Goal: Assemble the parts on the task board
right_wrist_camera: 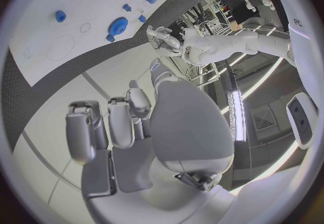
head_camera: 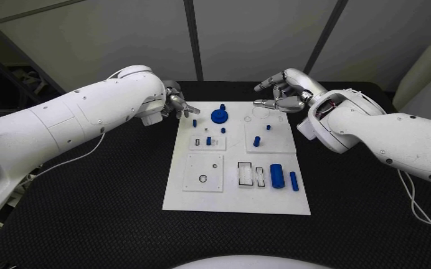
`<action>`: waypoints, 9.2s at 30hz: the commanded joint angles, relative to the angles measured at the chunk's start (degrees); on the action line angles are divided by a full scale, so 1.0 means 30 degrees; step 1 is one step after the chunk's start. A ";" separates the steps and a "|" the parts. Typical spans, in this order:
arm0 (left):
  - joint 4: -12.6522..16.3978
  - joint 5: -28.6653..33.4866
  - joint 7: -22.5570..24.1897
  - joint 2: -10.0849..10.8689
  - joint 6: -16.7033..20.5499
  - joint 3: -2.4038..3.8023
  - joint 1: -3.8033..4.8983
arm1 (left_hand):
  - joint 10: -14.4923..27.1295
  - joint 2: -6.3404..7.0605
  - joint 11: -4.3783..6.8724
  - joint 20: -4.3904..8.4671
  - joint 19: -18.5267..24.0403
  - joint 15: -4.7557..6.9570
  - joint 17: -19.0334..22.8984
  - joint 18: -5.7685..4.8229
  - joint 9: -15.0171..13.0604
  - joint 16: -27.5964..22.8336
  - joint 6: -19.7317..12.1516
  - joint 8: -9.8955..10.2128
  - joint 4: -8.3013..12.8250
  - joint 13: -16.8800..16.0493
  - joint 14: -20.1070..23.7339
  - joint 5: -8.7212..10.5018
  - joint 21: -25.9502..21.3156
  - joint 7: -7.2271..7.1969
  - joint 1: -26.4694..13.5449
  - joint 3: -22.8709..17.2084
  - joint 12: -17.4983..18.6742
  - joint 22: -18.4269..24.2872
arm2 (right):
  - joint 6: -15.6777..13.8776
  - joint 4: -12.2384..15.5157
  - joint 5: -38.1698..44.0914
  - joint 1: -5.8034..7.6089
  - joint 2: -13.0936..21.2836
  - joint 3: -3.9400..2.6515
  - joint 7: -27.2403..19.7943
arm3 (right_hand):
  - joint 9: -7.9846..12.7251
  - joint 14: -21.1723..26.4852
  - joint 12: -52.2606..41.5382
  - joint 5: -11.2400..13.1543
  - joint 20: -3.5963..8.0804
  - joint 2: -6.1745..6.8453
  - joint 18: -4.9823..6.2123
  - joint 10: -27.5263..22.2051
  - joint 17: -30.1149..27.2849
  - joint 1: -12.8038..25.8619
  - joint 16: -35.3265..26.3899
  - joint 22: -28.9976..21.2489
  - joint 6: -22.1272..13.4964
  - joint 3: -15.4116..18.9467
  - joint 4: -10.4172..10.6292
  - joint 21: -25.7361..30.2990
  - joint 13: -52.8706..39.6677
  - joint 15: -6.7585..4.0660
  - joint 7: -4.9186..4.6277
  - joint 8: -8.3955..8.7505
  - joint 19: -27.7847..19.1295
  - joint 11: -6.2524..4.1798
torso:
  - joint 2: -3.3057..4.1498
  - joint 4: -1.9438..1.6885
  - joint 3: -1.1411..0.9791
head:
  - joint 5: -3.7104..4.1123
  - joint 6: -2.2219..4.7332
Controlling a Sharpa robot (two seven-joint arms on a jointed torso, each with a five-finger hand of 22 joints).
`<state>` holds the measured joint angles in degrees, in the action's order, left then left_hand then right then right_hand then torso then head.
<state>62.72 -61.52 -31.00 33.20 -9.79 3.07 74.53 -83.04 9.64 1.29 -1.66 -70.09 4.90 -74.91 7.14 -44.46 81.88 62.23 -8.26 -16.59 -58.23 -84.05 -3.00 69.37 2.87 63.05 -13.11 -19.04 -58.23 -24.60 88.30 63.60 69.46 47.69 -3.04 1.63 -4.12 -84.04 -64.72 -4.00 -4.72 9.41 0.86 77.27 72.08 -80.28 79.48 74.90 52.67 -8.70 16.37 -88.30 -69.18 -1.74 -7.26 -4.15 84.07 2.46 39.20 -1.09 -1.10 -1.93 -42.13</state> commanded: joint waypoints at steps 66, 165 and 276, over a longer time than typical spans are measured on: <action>-0.2315 -0.1115 0.0921 -0.1755 -0.1259 -0.0628 -0.0252 | -0.0202 -0.1665 0.0241 0.0025 -0.0253 0.0054 -0.2395 -0.0134 0.0330 0.0487 0.0880 -0.0071 0.1362 -0.0218 -0.1332 0.0072 0.0147 -0.0331 0.3091 -0.0785 -0.0119 -0.0526 | 0.0345 0.0070 0.0100 0.0039 -0.0183 -0.0015 -0.0020 | 0.0022 -0.0672 -0.0246 -0.0151 0.0126 -0.0193 -0.0083 0.0042 0.0080 0.0237 -0.0009 0.4308 0.0200 -0.0066 0.0000 0.0027 -0.0161 -0.0108 0.0014 0.0110 0.1485 -0.0043 | -0.0033 -0.0019 -0.0011 | 0.0121 -0.0380; 0.7022 -0.1428 -0.1249 0.2876 0.2145 -0.0675 -0.1760 | -0.1088 -0.2320 0.0247 0.0098 -0.0575 0.0112 -0.2531 -0.0206 -0.1995 0.0650 0.0454 -0.1328 0.6145 -0.0759 -0.1421 -0.1706 0.0352 -0.0298 0.2952 -0.5993 -0.2041 -0.1204 | 0.0946 -0.0343 0.0239 0.0033 -0.0368 -0.0006 0.0238 | 0.0018 -0.0687 -0.0366 -0.0195 0.0135 -0.0253 -0.0077 0.0119 0.0086 0.0197 -0.0019 0.4288 0.0245 -0.0122 -0.0043 0.0047 -0.0243 -0.0118 0.0024 0.0101 0.1473 -0.0053 | -0.0031 -0.0024 -0.0016 | -0.0272 -0.0838; 0.5967 -0.0792 -0.0762 0.2804 0.3608 -0.0465 -0.1968 | -0.0894 0.0223 0.0402 0.0280 -0.0860 0.0274 -0.2694 -0.0284 -0.2483 0.0865 0.1123 -0.1072 -0.0057 -0.1501 -0.1441 0.0072 0.0365 -0.0549 -0.0315 0.0270 -0.1944 -0.1767 | 0.0962 -0.0263 0.0254 0.0035 -0.0205 -0.0008 0.0314 | 0.0020 -0.0683 -0.0319 -0.0200 0.0142 -0.0302 -0.0067 0.0099 0.0028 0.0244 -0.0066 0.4251 0.0262 -0.0140 -0.0031 0.0080 -0.0191 -0.0123 0.0025 0.0106 0.1451 -0.0055 | -0.0043 -0.0035 -0.0014 | -0.0192 -0.0945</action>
<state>80.42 -65.23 -34.24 41.55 -0.51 1.57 68.54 -83.98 10.69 2.66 -0.64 -72.78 5.75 -74.91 7.14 -51.86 84.76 65.51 -11.64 -16.78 -62.78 -83.86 -2.85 70.71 1.03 62.15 -12.69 -25.02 -63.59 -21.72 87.36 64.21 69.45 47.03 -3.03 2.80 -4.14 -84.04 -65.44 -4.38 -4.72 8.96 0.86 77.27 72.23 -79.83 79.49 74.92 53.06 -8.83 16.24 -88.30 -69.83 -1.74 -7.24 -4.15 84.06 2.46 39.06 -1.18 -1.12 -2.52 -45.00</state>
